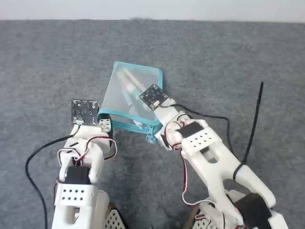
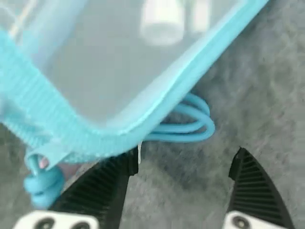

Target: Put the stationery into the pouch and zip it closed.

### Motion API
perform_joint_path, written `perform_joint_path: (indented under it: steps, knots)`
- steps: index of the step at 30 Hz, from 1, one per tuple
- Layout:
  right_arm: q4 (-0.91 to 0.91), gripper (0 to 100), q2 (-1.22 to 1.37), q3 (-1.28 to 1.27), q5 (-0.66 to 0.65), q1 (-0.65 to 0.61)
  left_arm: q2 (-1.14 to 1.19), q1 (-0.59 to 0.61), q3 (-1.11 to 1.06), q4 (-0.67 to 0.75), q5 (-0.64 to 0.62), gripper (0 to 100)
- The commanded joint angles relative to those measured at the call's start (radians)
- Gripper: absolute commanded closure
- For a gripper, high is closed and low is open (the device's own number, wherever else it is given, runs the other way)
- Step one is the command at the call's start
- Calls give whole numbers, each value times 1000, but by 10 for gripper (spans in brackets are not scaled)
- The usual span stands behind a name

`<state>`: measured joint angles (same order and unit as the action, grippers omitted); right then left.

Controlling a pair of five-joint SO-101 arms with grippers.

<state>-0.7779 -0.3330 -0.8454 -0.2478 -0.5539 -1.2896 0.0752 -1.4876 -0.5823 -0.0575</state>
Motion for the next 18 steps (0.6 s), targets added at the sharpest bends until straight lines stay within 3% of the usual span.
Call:
perform_joint_path:
  steps: [1,10,18]
  knots:
    - [-99,691,-97,55,6,-30,3,-8,58,0,11,988]
    - [-114,690,-495,-204,43,-176,3,-6,58,0,11,988]
    - [151,691,-527,-324,43,-193,3,-6,58,0,11,988]
